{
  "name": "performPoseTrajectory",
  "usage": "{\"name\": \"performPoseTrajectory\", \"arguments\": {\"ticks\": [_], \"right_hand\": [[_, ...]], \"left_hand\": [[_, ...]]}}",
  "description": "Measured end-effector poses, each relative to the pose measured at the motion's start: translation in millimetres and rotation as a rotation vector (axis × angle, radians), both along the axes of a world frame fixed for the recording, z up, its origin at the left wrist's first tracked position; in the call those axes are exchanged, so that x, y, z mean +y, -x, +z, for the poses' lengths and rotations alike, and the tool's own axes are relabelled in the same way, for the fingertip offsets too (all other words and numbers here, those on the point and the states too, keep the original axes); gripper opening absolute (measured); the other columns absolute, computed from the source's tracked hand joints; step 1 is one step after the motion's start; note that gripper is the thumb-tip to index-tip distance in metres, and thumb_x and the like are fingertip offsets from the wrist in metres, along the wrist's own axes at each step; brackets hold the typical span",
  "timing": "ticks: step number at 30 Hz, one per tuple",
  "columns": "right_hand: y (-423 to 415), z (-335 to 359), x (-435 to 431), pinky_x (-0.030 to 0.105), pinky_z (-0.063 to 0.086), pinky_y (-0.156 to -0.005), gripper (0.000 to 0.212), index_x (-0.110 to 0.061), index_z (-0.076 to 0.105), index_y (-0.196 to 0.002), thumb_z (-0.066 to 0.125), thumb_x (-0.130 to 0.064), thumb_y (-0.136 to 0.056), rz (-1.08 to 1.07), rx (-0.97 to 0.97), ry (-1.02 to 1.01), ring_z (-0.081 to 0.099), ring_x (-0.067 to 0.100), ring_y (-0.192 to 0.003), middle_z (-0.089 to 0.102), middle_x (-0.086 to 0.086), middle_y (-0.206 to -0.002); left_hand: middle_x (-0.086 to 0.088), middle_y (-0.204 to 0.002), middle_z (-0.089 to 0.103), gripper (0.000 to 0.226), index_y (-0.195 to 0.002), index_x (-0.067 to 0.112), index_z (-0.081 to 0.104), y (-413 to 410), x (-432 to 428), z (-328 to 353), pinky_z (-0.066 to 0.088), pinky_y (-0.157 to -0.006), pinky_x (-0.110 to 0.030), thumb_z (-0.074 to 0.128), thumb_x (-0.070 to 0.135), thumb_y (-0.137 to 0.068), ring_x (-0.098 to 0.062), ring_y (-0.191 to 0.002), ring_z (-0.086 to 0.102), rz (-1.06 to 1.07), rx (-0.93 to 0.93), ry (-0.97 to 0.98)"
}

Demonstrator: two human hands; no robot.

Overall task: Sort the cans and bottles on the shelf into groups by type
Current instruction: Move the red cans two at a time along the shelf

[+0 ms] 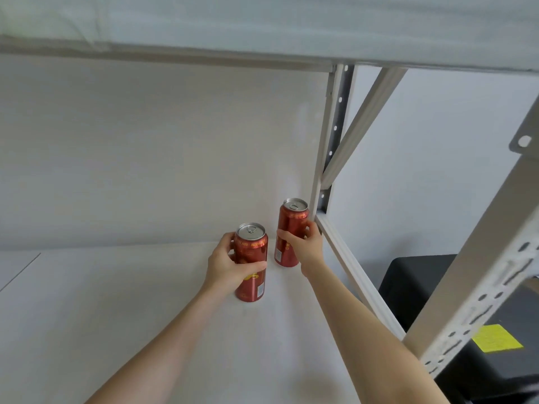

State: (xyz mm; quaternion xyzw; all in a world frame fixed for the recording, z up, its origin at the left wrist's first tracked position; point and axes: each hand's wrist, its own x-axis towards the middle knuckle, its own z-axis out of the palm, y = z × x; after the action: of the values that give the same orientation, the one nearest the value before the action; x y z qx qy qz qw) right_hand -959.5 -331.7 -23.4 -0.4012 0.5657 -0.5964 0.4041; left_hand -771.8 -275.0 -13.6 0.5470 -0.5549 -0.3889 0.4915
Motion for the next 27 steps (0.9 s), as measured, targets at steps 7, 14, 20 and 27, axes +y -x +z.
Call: {"name": "performPoseTrajectory", "arguments": {"ticks": [7,14,20,27], "right_hand": [[1.9,-9.1,-18.9,0.031,0.045,-0.08,0.062,-0.026,0.053,-0.119,0.088,-0.024,-0.067,0.028,0.032,-0.009,0.06,0.016,-0.099,0.063,-0.009,-0.107],[7.1,-10.1,-20.3,0.034,0.043,-0.088,0.072,-0.022,0.045,-0.136,0.083,-0.028,-0.075,0.099,0.071,-0.049,0.057,0.022,-0.113,0.059,-0.003,-0.121],[13.2,-27.0,33.7,0.037,0.041,-0.099,0.069,-0.024,0.04,-0.144,0.074,-0.024,-0.085,-0.037,-0.103,-0.184,0.049,0.025,-0.127,0.049,0.007,-0.144],[-10.5,-35.5,87.3,0.032,0.052,-0.086,0.059,-0.023,0.049,-0.134,0.075,-0.011,-0.083,0.185,0.058,-0.144,0.06,0.02,-0.112,0.059,0.003,-0.129]], "left_hand": [[0.009,-0.102,0.071,0.073,-0.107,0.03,0.06,0.3,-9.0,-4.2,0.057,-0.079,-0.032,0.089,0.032,-0.04,-0.013,-0.092,0.069,-0.025,0.022,0.024],[0.011,-0.107,0.069,0.075,-0.11,0.033,0.058,-1.3,-9.1,-7.6,0.057,-0.085,-0.036,0.09,0.035,-0.042,-0.014,-0.099,0.067,-0.041,0.015,0.038],[0.007,-0.109,0.07,0.074,-0.109,0.033,0.062,-9.9,-6.7,-5.1,0.057,-0.085,-0.034,0.088,0.046,-0.041,-0.014,-0.099,0.068,-0.096,0.028,0.006],[0.003,-0.101,0.073,0.059,-0.098,0.031,0.07,-21.4,-0.6,-4.5,0.058,-0.072,-0.031,0.084,0.057,-0.046,-0.013,-0.094,0.071,-0.146,0.187,-0.186]]}}
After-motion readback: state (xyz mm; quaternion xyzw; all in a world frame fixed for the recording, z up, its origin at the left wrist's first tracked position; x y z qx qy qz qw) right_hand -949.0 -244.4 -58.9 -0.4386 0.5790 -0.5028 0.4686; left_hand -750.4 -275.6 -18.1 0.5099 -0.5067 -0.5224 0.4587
